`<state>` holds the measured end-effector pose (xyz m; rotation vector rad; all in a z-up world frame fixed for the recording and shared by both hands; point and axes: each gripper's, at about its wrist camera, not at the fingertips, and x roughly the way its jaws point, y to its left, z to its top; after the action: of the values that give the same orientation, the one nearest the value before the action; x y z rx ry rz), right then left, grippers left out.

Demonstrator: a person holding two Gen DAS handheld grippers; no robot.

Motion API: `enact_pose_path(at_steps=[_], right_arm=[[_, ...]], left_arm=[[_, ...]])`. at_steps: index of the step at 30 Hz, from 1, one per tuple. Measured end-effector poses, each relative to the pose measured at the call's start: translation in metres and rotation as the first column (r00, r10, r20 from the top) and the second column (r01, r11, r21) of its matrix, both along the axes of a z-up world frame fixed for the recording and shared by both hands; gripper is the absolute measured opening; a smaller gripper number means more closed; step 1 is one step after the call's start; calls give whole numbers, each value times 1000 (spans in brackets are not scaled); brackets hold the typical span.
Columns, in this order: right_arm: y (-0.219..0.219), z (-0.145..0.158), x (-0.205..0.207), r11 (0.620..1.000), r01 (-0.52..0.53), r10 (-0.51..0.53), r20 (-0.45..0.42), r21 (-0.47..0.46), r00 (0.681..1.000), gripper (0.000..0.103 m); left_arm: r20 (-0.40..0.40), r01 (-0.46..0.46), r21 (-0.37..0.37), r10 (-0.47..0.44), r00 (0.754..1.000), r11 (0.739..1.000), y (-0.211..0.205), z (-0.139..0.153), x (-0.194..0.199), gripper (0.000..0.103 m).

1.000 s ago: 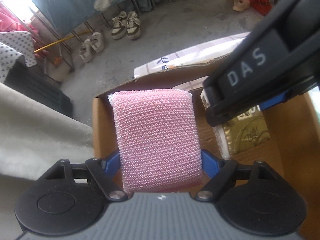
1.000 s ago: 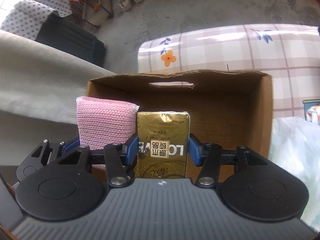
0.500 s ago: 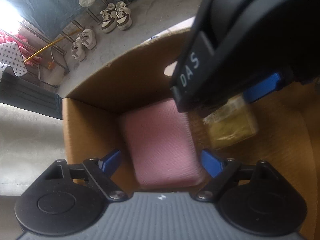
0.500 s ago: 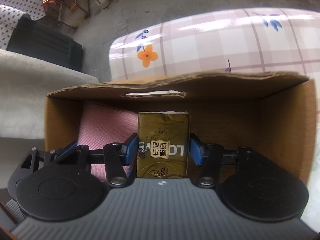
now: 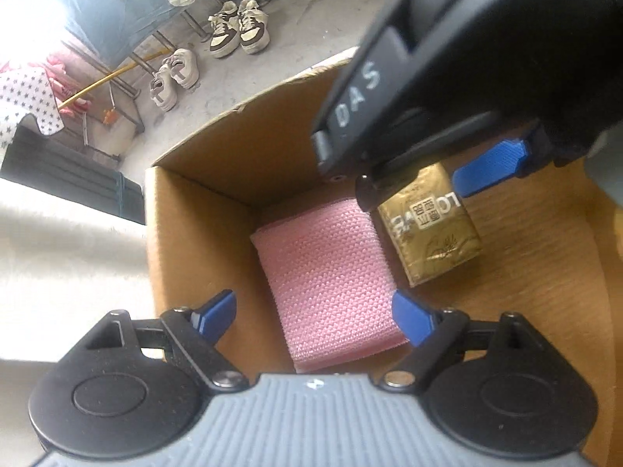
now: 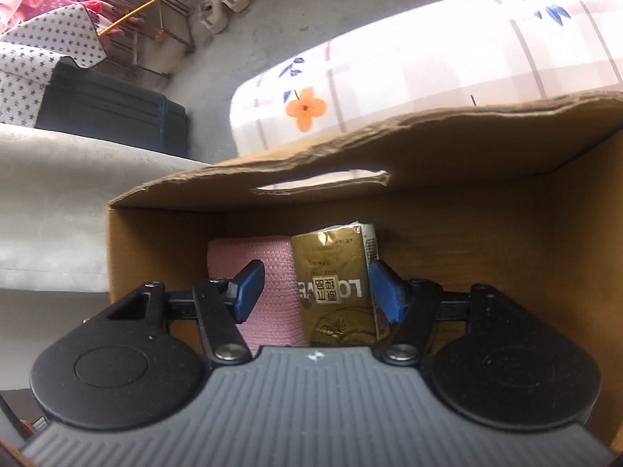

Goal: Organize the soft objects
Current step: 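Carry both items into the cardboard box and open both tools, then move both tools back over the blue bandage box and teal towel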

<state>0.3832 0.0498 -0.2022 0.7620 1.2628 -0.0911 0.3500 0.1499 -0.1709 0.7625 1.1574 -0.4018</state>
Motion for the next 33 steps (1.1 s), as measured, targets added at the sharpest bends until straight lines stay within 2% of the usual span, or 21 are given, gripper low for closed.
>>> enact_pose_path(at_steps=[4,9,12,16,21,26,30,33], right_arm=[[-1,19,-8,1000,-18,19,24,-7,1000,60],[-14,70,-38,1000,-31,31,95,4,995,60],[-30,107,-72,1000,-24,22,162,13,987,61],[-66,152,-130,999,-3,-7,238,41,971,70],[-130,186,-213,998,2,-20,262,70,965,71],[-220,215,-297,999,-36,37,261,-11,965,71],[-304,223,-354,992,-79,98,207,-98,973,71],[-349,213,-383,975,-139,163,134,-173,977,71]], left_arm=[[1,-38,-33,38,999,999,4,20,-2,88],[7,-99,-113,100,995,989,8,65,-18,88],[13,-128,-155,132,991,980,4,97,-39,88],[19,-165,-192,172,985,967,-12,134,-77,89],[6,-227,-225,234,972,948,-54,168,-143,89],[-67,-280,-300,273,960,912,-120,185,-223,89],[-162,-310,-349,269,949,884,-177,175,-274,89],[-211,-320,-374,256,943,870,-213,160,-305,89]])
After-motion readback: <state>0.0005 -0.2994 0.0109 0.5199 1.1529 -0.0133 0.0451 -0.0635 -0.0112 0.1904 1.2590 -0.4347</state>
